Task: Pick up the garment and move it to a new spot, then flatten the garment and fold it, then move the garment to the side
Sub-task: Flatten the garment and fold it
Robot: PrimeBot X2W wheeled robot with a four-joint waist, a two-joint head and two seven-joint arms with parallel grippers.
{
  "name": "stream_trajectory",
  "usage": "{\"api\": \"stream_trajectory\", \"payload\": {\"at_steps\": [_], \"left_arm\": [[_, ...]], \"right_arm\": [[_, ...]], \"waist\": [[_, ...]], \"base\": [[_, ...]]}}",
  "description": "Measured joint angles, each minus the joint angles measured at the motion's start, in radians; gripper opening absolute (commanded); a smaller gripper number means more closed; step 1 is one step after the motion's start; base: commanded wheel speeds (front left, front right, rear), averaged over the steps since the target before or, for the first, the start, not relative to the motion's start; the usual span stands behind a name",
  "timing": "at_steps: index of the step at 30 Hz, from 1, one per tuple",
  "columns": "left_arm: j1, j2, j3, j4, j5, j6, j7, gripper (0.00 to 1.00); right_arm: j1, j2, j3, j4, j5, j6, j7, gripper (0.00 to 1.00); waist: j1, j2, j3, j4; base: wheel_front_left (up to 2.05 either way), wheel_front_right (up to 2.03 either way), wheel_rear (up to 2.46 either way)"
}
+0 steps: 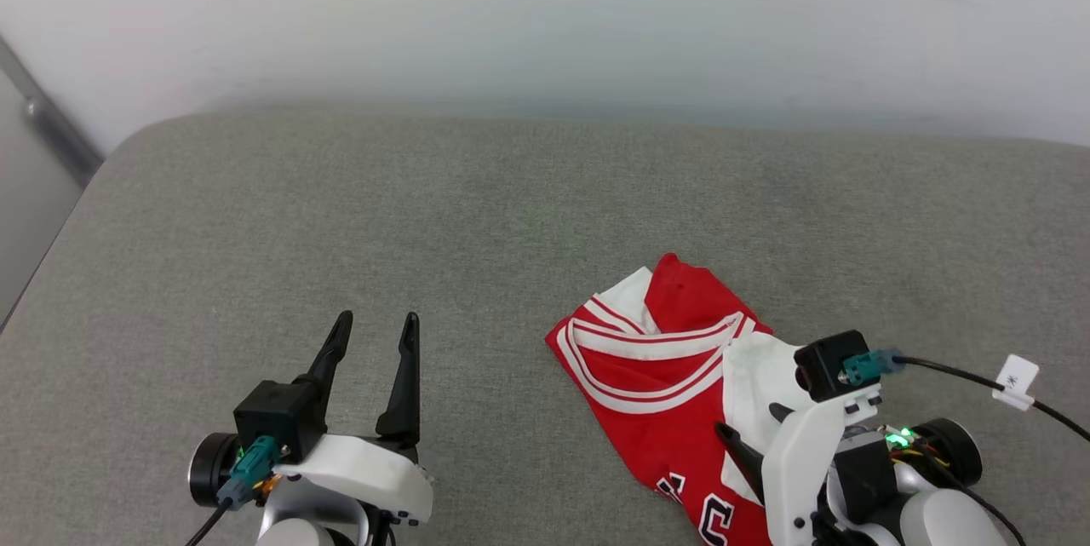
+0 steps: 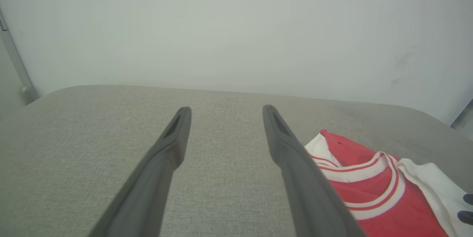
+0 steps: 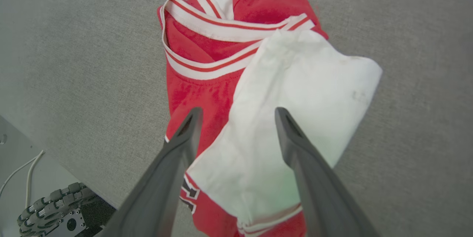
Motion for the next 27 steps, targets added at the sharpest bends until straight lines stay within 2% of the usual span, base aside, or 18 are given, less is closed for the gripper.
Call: {"api": "stream_trajectory", "payload": {"at_steps": [7,8,9,10,17,23,27], "left_arm": [[-0.025,-0.013,-0.008,0.026,0.0,-0.011,-0.011,1.0],[-0.025,-0.014,-0.007,0.029,0.0,-0.011,-0.014,1.0],[-0.026,-0.015,-0.007,0.032,-0.001,-0.011,-0.015,1.0],[-0.026,-0.016,-0.006,0.034,-0.001,-0.011,-0.018,1.0],[-0.035,-0.02,-0.002,0.049,-0.002,-0.011,-0.026,1.0],[-0.037,-0.018,-0.002,0.05,-0.004,-0.011,-0.028,1.0],[-0.036,-0.018,-0.004,0.05,-0.01,-0.011,-0.028,1.0]], "right_arm": [[-0.068,-0.055,0.047,0.069,0.01,0.0,0.086,1.0],[-0.07,-0.059,0.046,0.075,0.009,0.0,0.093,0.69],[-0.071,-0.06,0.045,0.078,0.011,0.0,0.099,0.2],[-0.074,-0.062,0.044,0.079,0.01,0.0,0.1,0.0],[-0.105,-0.082,0.004,0.05,0.003,0.0,0.061,0.0],[-0.103,-0.075,-0.211,0.01,-0.025,0.0,-0.019,0.0],[-0.057,-0.034,-0.365,0.062,0.001,0.0,-0.073,0.0]], "waist": [[0.0,0.0,0.043,0.038],[0.0,0.0,0.047,0.04],[0.0001,0.0,0.051,0.041],[0.0,0.0,0.055,0.041],[0.0,0.0,0.057,0.013],[0.0,0.0,0.048,-0.023],[0.0,0.0,0.045,-0.034]], "base": [[0.0,0.0,0.0],[0.0,0.0,0.0],[0.0,0.0,0.0],[0.0,0.0,0.0],[0.0,0.0,0.0],[0.0,0.0,0.0],[0.0,0.0,0.0]]}}
